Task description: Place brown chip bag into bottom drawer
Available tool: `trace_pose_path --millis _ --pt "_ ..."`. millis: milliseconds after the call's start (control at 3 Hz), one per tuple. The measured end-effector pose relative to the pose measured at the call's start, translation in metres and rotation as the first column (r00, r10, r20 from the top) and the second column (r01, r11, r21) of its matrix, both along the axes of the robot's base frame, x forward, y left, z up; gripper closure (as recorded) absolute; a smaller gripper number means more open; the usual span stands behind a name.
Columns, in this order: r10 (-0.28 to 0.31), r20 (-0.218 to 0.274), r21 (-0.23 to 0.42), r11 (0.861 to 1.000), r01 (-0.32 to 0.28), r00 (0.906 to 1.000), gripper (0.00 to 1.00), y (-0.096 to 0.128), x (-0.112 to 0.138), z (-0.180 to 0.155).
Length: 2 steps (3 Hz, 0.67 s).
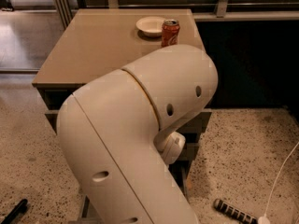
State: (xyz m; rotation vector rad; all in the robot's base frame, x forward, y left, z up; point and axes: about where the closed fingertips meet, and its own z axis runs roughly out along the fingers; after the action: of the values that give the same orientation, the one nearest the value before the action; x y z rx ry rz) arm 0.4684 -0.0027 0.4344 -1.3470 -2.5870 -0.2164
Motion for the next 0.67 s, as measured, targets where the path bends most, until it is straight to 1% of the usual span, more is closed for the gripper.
trace_pose_path --millis 333,667 --pt "-0.029 0.028 0.003 1.000 0.029 0.9992 1.00 -0.001 0.013 -0.007" --pt "-0.058 0.076 0.006 0.998 0.058 0.9954 1.00 0.009 0.056 -0.001"
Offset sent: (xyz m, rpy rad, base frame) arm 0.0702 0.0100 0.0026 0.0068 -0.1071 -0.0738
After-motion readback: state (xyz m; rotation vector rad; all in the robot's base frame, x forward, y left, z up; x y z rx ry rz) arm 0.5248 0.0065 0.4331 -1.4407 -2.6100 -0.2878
